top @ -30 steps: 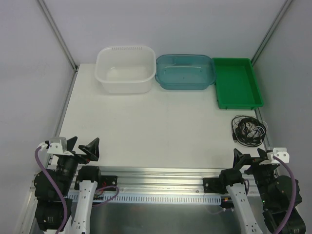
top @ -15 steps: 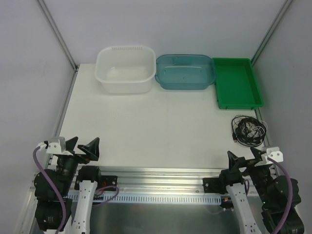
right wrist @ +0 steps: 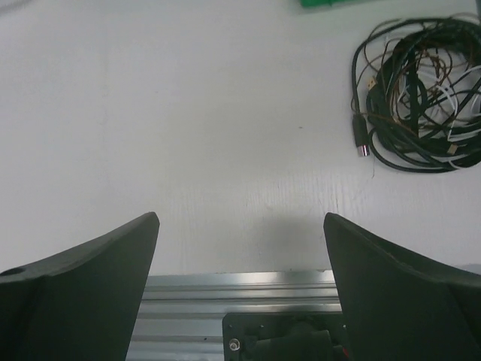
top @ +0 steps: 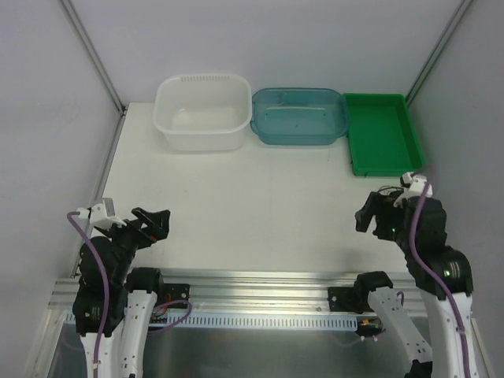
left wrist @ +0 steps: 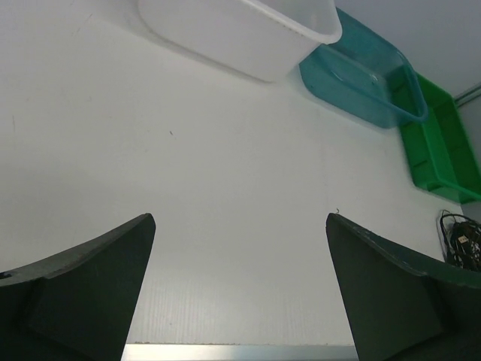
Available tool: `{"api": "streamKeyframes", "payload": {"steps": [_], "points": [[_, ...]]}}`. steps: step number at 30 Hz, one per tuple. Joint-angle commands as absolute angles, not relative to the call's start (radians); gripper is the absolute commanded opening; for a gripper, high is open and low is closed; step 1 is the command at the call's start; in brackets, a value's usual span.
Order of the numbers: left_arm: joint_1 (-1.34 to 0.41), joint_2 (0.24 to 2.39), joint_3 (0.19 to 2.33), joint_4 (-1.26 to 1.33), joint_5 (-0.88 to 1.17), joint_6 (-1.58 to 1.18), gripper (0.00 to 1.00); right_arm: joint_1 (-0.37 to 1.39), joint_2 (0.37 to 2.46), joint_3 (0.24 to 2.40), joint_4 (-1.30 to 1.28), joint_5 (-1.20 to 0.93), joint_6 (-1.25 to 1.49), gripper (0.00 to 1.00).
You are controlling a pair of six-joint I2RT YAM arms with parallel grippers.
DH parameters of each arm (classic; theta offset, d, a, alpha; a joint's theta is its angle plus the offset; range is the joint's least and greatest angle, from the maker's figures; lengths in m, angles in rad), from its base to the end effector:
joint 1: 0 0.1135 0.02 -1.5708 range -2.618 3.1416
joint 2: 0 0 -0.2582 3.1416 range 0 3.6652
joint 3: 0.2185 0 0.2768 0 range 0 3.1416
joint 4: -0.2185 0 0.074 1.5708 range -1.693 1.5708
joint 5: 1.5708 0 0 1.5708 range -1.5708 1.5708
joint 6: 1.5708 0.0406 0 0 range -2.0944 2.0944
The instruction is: Untangle the cables
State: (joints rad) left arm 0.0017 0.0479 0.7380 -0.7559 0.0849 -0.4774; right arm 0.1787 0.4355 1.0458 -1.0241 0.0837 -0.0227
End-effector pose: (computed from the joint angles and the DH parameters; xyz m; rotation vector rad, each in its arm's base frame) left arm 0.0465 -0.0034 0.3366 -0.3283 1.6211 -0.4328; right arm 0.0771 0.0105 0.3804 -0.1453 1.9778 0.0181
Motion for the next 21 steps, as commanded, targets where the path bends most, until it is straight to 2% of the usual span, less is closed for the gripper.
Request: {"api": "streamKeyframes", "payload": {"steps": [1, 5, 7, 15, 21], "points": [[0.003, 0.141, 0.727, -0.675, 0.057, -0.532, 0.99, 0.17, 0.586, 1.022, -0.994, 0.166, 0.1, 0.97], [0.003, 0.245, 0.727, -0.667, 0.109, -0.486, 0.99, 0.161, 0.704, 0.989, -0.947, 0.386, 0.193, 0.97], [0.003, 0.294, 0.709, -0.643, 0.159, -0.457, 0.99, 0.115, 0.783, 0.973, -0.886, 0.423, 0.19, 0.97], [0.003, 0.313, 0.586, -0.502, 0.239, -0.338, 0.99, -0.147, 1.064, 0.934, -0.671, 0.37, 0.32, 0.99], [0.003, 0.296, 0.505, -0.437, 0.295, -0.318, 0.99, -0.21, 1.31, 0.977, -0.56, 0.44, 0.388, 0.96]]}}
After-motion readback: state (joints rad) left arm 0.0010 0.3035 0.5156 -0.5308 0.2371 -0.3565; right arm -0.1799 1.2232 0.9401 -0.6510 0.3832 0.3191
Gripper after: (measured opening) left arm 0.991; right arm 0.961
